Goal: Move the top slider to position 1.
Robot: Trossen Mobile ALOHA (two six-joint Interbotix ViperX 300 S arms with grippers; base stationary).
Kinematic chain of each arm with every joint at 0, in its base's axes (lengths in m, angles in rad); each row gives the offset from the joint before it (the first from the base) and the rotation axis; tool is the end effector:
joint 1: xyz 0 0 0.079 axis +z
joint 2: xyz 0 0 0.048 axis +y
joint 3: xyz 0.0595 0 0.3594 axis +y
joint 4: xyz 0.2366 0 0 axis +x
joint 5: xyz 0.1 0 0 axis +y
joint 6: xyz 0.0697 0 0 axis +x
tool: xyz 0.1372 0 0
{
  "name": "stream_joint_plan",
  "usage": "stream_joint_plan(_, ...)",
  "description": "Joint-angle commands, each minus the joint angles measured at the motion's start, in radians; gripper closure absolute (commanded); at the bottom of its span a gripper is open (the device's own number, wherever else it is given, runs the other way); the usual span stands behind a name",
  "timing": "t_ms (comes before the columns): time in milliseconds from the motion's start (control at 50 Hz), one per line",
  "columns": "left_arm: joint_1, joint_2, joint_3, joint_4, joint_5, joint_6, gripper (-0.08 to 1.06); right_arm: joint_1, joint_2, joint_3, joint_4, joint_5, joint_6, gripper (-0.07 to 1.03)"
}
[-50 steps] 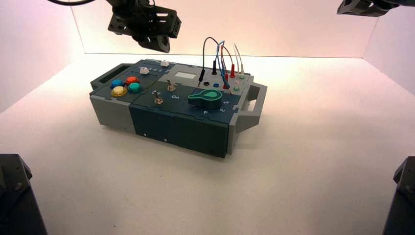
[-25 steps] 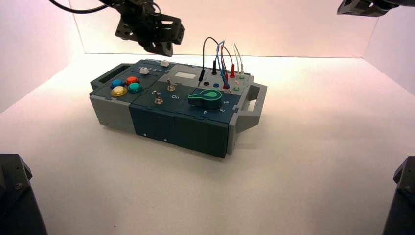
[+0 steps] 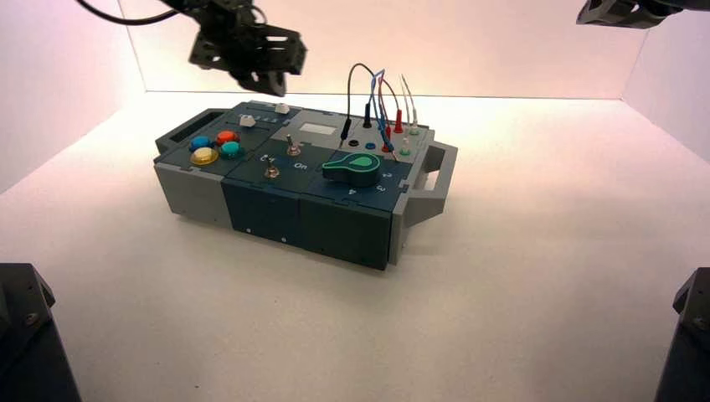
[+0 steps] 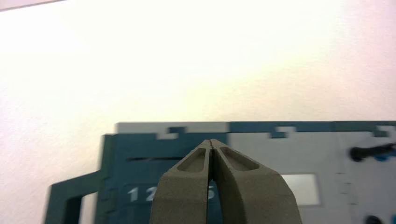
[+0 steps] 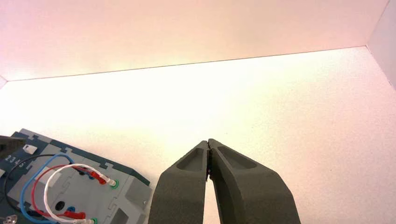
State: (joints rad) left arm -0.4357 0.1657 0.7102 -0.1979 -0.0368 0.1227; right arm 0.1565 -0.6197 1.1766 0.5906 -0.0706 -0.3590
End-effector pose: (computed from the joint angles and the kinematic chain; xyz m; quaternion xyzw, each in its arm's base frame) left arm 0.4282 -0.1977 0.0591 0.0560 0.4047 -0.1791 0.8950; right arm 0.3046 0.0398 0.1774 0.0873 0.2503 0.0282 0.9638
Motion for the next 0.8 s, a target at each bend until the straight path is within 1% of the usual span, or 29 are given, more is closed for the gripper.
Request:
stream_joint_plan(20,-0.035,-0.017,-0.029,0.005,0.003,0.006,1.00,0.002,-0.005,-0.025,-0.002,-0.014,0.000,0.99)
stream_joint_plan(140,-0.037,-0.003,-0.038,-0.002,0.025,0.002,1.00,0.002,-0.005,-0.025,-0.002,-0.014,-0.002,0.99)
stream_joint_plan(320,-0.031,0.031,-0.063,-0.002,0.064,0.003,1.00,0.000,-0.005,-0.023,-0.002,-0.014,-0.002,0.99)
stream_joint_plan(420,-0.012,0.048,-0.078,-0.002,0.077,0.005,1.00,0.000,-0.005,-0.023,-0.002,-0.014,0.000,0.99)
stream_joint_plan(800,0.084,0.046,-0.069,-0.002,0.077,0.003,1.00,0.000,-0.003,-0.023,-0.002,-0.014,-0.002,0.99)
